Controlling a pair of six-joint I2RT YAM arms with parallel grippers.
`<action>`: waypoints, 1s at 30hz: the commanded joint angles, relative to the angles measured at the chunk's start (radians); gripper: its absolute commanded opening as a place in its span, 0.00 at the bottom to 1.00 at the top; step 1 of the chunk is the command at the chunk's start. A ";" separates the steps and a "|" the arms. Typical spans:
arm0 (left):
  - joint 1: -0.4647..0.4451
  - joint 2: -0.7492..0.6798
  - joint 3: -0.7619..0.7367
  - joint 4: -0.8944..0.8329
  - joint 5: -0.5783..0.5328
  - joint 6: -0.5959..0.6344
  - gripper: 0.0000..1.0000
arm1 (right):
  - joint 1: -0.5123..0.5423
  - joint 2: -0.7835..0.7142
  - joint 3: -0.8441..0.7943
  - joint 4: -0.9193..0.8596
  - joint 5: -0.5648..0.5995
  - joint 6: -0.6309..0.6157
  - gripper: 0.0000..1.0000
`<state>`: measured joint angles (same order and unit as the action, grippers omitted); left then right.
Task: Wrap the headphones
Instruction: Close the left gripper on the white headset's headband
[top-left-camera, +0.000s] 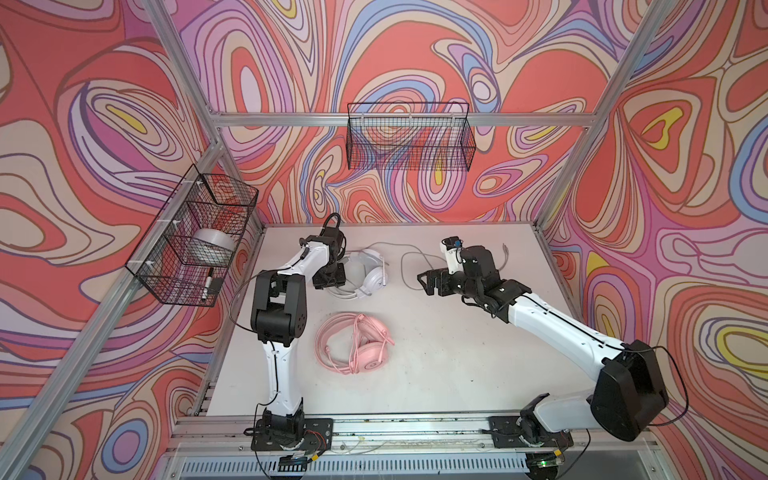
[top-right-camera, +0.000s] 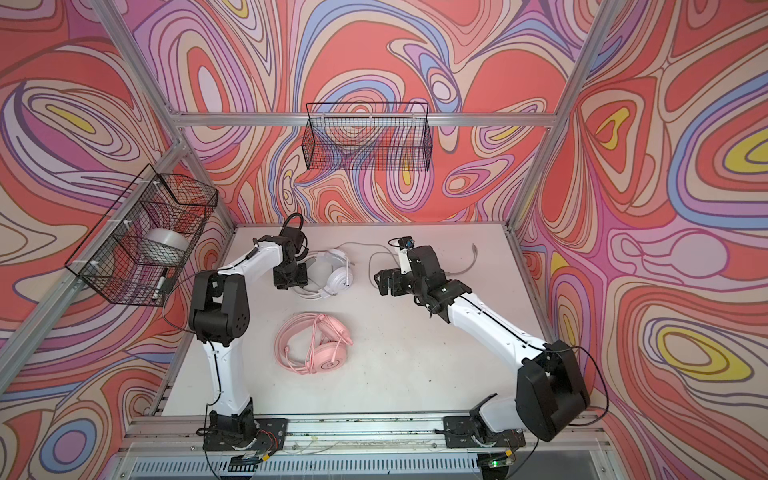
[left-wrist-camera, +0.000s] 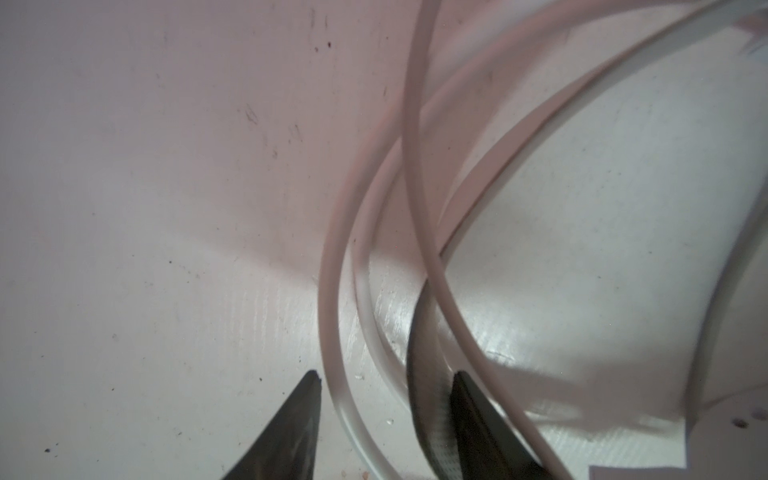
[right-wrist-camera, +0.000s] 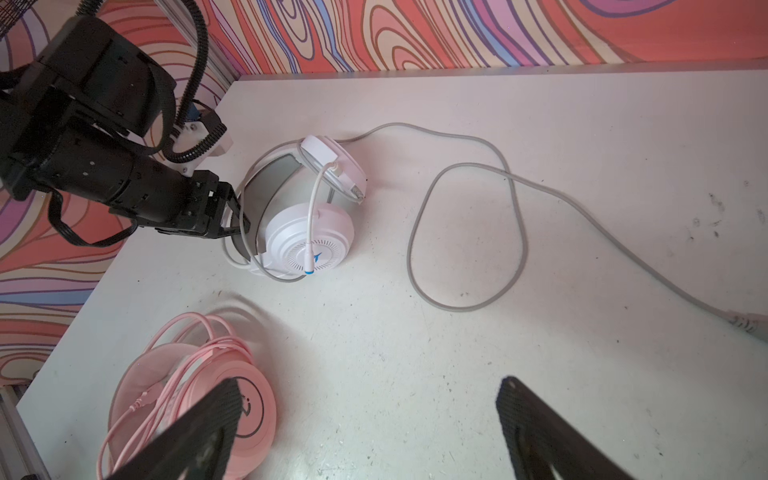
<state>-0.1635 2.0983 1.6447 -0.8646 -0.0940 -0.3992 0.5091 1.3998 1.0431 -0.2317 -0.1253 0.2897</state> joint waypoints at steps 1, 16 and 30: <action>0.007 0.031 0.010 0.012 0.002 0.028 0.50 | -0.006 -0.035 -0.027 0.008 0.003 -0.003 0.98; 0.009 0.080 0.004 0.020 0.009 0.020 0.47 | -0.006 -0.026 -0.024 -0.012 0.007 -0.017 0.98; 0.009 0.101 0.003 0.022 0.013 0.013 0.33 | -0.006 -0.033 -0.030 -0.012 0.013 -0.013 0.98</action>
<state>-0.1616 2.1666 1.6550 -0.8322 -0.0868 -0.3897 0.5091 1.3876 1.0290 -0.2394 -0.1238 0.2817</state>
